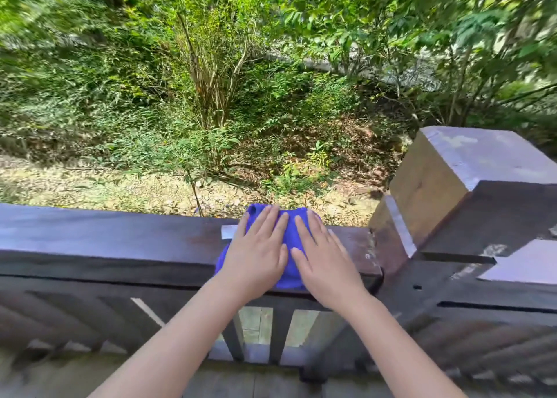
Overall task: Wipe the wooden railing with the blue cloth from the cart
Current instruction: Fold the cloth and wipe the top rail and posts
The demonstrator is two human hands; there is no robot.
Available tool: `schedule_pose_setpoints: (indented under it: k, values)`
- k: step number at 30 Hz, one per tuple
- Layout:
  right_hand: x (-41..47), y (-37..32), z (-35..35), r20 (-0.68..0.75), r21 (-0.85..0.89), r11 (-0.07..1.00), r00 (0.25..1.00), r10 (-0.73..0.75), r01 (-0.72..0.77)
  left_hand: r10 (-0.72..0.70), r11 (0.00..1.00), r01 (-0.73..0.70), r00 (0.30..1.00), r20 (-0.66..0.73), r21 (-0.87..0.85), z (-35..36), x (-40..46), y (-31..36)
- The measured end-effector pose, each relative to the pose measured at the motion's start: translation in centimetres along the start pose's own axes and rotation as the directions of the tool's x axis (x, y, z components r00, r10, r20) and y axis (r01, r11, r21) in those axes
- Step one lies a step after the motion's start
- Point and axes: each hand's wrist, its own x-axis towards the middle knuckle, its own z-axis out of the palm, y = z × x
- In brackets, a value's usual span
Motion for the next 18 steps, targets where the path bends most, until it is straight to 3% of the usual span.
schedule_pose_setpoints:
  k: [3,6,11,18]
  values:
    - [0.3,2.0,-1.4,-0.030,0.111,0.994,0.999,0.024,-0.021,-0.028,1.000,0.028,0.999,-0.042,-0.003,-0.4,0.5,1.8]
    - [0.0,3.7,-1.5,-0.113,-0.006,0.989,0.982,0.148,-0.150,0.016,1.000,-0.016,1.000,-0.001,0.008,0.5,0.6,3.0]
    - [0.3,3.0,-0.5,-0.144,-0.115,0.976,0.975,0.168,-0.186,-0.023,1.000,0.023,1.000,-0.016,-0.015,0.5,0.5,1.2]
    - [2.8,-3.5,2.0,-0.074,-0.134,0.990,0.997,0.026,-0.036,-0.167,0.986,0.168,0.985,-0.039,0.021,-1.2,-2.5,-6.9]
